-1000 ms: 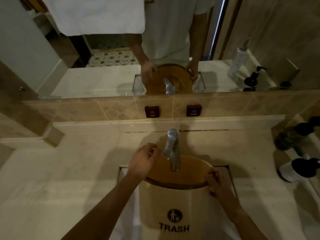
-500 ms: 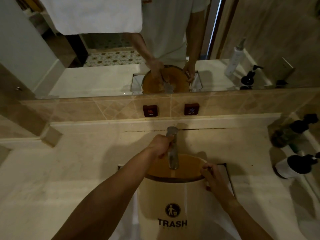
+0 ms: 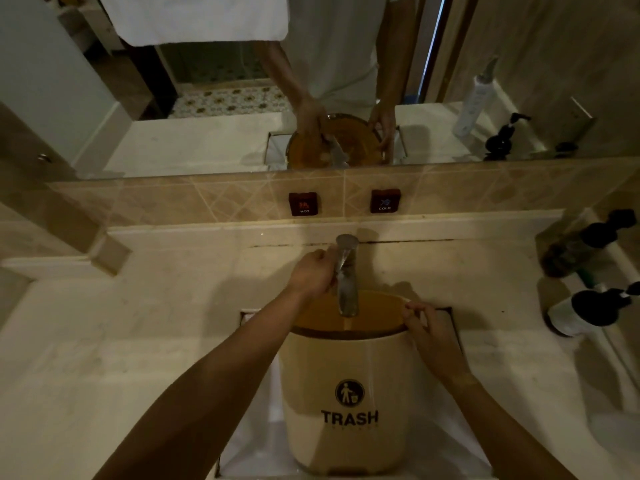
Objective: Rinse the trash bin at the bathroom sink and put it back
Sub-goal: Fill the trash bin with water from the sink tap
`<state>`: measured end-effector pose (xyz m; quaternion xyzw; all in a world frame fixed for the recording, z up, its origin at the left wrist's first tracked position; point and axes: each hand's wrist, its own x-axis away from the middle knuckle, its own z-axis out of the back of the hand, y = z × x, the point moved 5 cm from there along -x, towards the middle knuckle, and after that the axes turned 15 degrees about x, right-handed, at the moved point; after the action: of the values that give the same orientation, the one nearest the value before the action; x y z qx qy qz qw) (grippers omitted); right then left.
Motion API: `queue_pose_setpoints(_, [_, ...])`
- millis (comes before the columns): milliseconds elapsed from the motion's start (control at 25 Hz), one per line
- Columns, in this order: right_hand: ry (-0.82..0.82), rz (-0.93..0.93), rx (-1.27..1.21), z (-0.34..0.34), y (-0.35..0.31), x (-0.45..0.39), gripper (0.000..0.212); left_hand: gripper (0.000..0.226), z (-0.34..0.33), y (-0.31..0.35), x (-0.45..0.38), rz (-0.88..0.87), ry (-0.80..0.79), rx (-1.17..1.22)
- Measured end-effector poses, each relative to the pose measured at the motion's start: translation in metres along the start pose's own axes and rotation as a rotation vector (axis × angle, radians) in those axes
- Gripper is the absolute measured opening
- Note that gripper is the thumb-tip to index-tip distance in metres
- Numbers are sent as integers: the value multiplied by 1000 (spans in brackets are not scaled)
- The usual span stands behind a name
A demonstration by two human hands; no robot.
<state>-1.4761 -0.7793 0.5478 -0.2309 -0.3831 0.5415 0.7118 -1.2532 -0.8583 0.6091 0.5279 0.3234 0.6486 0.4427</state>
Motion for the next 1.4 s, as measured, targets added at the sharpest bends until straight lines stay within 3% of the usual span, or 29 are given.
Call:
queue_pose_setpoints(120, [37, 137, 182, 5, -13, 7, 35, 34, 19, -13, 30, -217, 145, 36])
queue_pose_setpoints(280, [-7, 296, 319, -4, -22, 17, 50, 37, 22, -56, 68, -474, 62, -262])
queue_pose_setpoints(400, [8, 262, 313, -9, -14, 15, 53, 71, 22, -81, 74, -463, 10, -569])
queue_pose_setpoints(480, [23, 258, 324, -11, -12, 14, 52, 82, 22, -84, 74, -453, 0, -675])
queue_pose_setpoints(720, [52, 275, 324, -11, -12, 15, 80, 59, 20, -82, 75, -500, 76, -690])
queue_pose_setpoints(960, [72, 269, 285, -12, -11, 16, 79, 52, 20, -84, 76, -538, 109, -670])
queue_pose_setpoints(1240, [78, 248, 305, -14, -8, 16, 94, 64, 20, -87, 75, -522, 112, -695])
queue_pose_setpoints(1400, [107, 264, 306, -15, -9, 16, 83, 62, 20, -87, 75, -531, 134, -708])
